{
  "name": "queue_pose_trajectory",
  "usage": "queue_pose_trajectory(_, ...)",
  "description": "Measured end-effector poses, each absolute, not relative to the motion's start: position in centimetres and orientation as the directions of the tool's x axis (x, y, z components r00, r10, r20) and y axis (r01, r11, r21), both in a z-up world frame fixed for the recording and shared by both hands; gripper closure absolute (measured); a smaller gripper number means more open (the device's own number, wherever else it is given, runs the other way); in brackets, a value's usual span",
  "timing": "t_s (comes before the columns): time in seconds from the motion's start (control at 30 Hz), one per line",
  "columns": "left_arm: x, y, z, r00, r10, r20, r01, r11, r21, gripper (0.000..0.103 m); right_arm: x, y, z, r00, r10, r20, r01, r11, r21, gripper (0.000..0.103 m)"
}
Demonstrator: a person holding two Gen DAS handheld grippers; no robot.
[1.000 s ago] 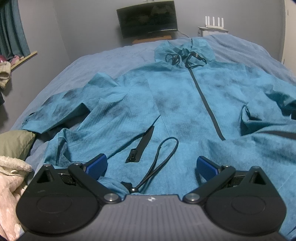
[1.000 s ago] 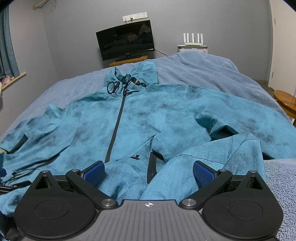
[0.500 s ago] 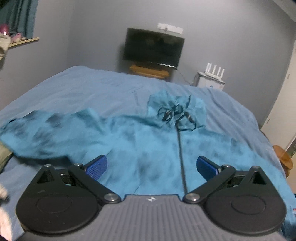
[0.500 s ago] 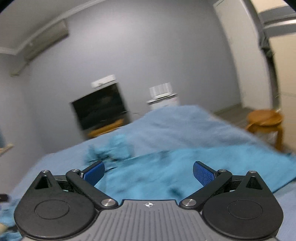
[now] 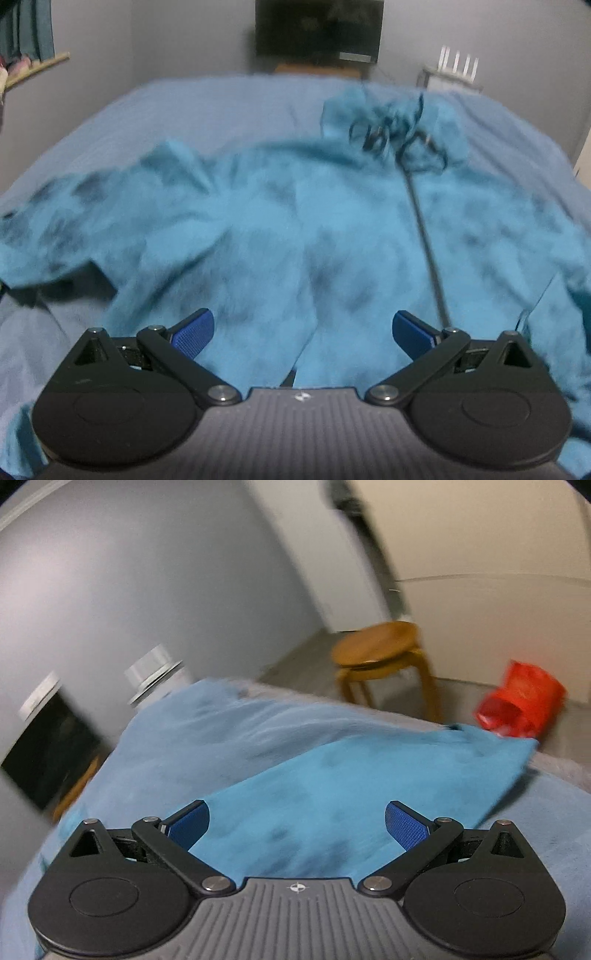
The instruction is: Fold large clothes
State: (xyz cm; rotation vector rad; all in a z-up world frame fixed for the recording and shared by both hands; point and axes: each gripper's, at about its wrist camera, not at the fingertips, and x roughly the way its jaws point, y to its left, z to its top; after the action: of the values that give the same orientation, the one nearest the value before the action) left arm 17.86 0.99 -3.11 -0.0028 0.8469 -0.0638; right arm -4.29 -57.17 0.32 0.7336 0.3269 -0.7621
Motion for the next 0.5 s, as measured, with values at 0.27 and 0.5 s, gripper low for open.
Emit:
queue_pose_trajectory(0.27,18.2,2.0,-5.2,0.625,-0.103,-0.774,0.023,0.993,-0.114,0.000,-8.6,-63.3,-5.9,0.497,-0.577,-0.648,0.854,0.191,0.484,0.013)
queue_pose_trajectory(0.5,18.7,0.8,-6.1,0.600,-0.098,-0.794,0.049,0.995,-0.086,0.000,-8.0,-65.7,-10.3,0.505,-0.524,-0.686,0.845,0.139,0.516,0.018)
